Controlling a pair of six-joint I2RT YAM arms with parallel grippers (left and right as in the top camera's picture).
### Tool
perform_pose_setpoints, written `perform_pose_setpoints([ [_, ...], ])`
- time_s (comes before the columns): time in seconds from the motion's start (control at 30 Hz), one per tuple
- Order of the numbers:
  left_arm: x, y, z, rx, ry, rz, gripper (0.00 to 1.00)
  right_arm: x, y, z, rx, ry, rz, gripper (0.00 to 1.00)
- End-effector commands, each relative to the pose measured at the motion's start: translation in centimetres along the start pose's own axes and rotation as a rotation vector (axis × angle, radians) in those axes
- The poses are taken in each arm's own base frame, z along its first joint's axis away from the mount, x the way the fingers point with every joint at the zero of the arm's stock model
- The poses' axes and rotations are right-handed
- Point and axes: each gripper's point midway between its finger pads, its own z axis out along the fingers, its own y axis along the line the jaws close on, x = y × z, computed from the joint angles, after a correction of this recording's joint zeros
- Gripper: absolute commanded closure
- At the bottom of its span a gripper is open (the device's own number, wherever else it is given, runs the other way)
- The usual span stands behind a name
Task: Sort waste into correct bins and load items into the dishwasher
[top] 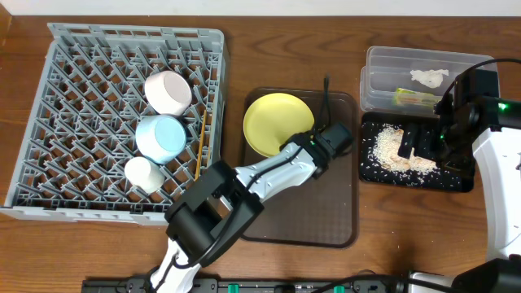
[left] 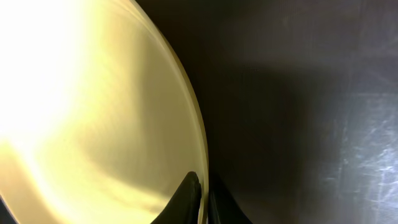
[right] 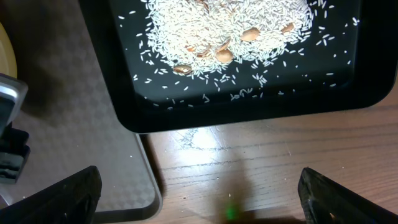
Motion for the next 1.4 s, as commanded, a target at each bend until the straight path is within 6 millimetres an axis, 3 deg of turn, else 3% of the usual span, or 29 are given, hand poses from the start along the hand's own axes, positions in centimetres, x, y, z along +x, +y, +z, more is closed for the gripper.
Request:
perform_pose_setpoints([
  [0.0, 1.0, 0.9, 0.6, -0.088, 0.044, 0.017, 0.92, -0.4, -0.1, -0.9, 0.0, -0.034, 0.004, 0.01],
  [0.23, 1.5, 1.9, 0.4, -0.156, 0.067, 0.032, 0.92, -0.3, -0.1, -0.9, 0.001, -0.032, 0.005, 0.01],
  [0.53, 1.3, 2.9, -1.6, -0.254, 0.062, 0.07, 0.92, -0.3, -0.1, -0.9, 0.001, -0.032, 0.004, 0.02],
  [0.83, -0.4, 5.8, -6.8, -0.267, -0.052, -0.012, 0.92, -0.3, -0.1, -0.9, 0.001, -0.031, 0.005, 0.02],
  [1.0, 0.2, 9.2, -8.6, -0.278, -0.078, -0.14, 0.92, -0.1, -0.1, -0.9, 0.003, -0.023, 0.006, 0.02],
  [1.37, 0.8, 12.9, -11.3, 0.016, -0.199, -0.392, 0.92, 0.0, -0.1, -0.9, 0.003, -0.021, 0.006, 0.02],
])
